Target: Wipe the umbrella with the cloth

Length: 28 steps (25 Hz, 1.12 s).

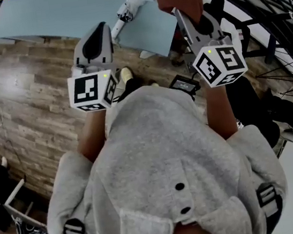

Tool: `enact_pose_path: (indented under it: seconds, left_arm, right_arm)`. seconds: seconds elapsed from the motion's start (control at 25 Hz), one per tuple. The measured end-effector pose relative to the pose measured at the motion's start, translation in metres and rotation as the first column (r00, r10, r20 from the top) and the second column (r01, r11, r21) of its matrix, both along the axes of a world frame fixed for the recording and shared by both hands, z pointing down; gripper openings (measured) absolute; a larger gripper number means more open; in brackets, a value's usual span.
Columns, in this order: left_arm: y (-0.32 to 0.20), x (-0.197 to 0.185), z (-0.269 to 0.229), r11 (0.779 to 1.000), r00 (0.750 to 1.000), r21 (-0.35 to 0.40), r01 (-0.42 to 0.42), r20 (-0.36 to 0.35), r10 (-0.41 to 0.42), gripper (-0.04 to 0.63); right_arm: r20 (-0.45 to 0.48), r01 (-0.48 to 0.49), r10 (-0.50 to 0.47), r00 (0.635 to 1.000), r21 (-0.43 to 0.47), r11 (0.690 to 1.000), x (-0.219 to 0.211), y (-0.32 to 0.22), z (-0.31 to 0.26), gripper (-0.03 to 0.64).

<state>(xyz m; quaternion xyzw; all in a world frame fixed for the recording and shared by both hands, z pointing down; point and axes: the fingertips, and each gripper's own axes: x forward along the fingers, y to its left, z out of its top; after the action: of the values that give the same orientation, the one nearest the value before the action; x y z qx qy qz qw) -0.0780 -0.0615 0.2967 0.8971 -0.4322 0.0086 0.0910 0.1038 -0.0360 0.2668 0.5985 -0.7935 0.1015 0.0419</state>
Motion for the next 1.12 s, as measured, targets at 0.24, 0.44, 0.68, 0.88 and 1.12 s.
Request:
enact_pose_path:
  seconds: [0.24,0.44,0.68,0.88,1.12]
  left_arm:
    - [0.064,0.026,-0.012,1.000,1.000,0.010,0.008,0.002,-0.008,0.015]
    - [0.111,0.024,-0.013,0.998,0.996,0.009,0.062,0.071,-0.062,0.015]
    - [0.140,0.030,-0.024,0.995,0.992,0.009,0.098,0.075,-0.098,0.015]
    - [0.145,0.030,-0.036,0.994,0.992,0.037,0.098,0.073,-0.101,0.015]
    - [0.129,0.033,-0.059,0.997,0.997,0.071,0.042,0.056,-0.046,0.015]
  right_arm:
    - [-0.002,0.024,-0.024,1.000,-0.011,1.000,0.019,0.067,0.003,0.077]
    - [0.010,0.047,-0.047,0.999,-0.001,0.999,0.029,0.103,0.007,0.077]
    - [0.009,0.054,-0.055,0.998,0.025,0.998,0.037,0.127,0.002,0.077]
    - [-0.016,0.045,-0.045,0.999,0.032,0.998,0.034,0.129,-0.002,0.077]
    - [-0.031,0.009,-0.007,1.000,0.063,0.998,0.021,0.116,-0.023,0.077]
